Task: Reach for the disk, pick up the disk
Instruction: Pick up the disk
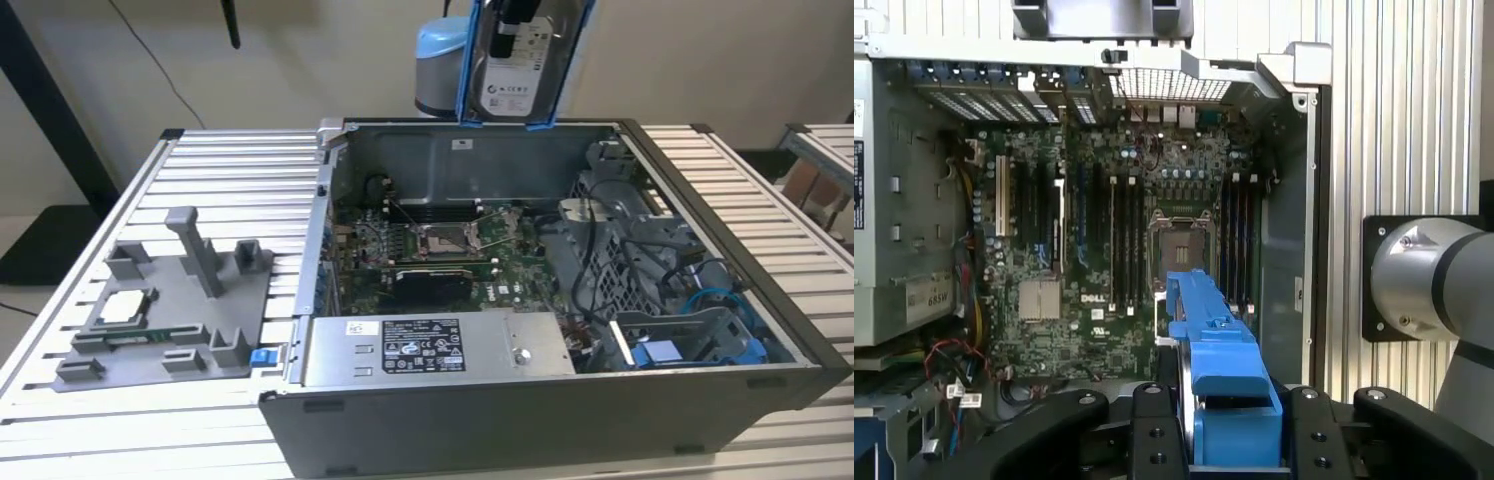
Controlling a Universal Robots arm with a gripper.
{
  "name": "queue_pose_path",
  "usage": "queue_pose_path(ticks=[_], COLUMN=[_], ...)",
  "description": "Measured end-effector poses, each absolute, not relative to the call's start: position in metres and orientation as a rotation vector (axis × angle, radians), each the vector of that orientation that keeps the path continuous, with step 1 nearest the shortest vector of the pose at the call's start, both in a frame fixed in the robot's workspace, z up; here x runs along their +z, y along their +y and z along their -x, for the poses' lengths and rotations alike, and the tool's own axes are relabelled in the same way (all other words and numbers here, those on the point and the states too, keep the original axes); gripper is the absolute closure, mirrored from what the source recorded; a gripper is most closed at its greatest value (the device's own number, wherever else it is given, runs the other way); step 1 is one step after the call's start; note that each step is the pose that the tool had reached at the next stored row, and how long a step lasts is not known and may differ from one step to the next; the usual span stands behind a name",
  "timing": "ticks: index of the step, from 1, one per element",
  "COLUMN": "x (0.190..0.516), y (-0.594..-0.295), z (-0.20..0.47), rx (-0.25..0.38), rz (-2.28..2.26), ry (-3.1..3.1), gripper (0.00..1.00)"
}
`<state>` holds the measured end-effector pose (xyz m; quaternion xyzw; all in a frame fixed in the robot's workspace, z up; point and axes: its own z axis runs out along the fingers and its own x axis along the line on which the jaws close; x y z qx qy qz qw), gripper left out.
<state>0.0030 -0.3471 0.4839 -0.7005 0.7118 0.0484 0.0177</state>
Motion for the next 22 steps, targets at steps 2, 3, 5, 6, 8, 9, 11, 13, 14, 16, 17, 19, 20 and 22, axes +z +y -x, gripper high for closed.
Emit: queue_pose_path(ticks=[2,3,5,6,8,9,11,13,14,16,17,19,20,22], x=[0.484,0.484,0.484,0.484,0.484,0.484,0.484,0.484,0.484,0.484,0.484,0.484,0.484,0.484], y=[-0.347,-0.347,-0.347,-0.347,-0.347,-0.347,-0.347,-0.347,-0.347,-0.347,-0.347,-0.347,-0.347,-0.347], z=[-0.006,-0.008,-0.011,-0.012,-0.015,-0.017,-0.019,-0.022,-0.023,-0.025,-0.025,-0.025,-0.025,-0.025], rx=[0.150,0.151,0.151,0.151,0.151,0.151,0.151,0.151,0.151,0.151,0.151,0.151,0.151,0.151], rz=[2.176,2.176,2.176,2.176,2.176,2.176,2.176,2.176,2.176,2.176,2.176,2.176,2.176,2.176], ry=[2.211,2.211,2.211,2.211,2.211,2.211,2.211,2.211,2.211,2.211,2.211,2.212,2.212,2.211], gripper=[1.00,1.00,1.00,1.00,1.00,1.00,1.00,1.00,1.00,1.00,1.00,1.00,1.00,1.00])
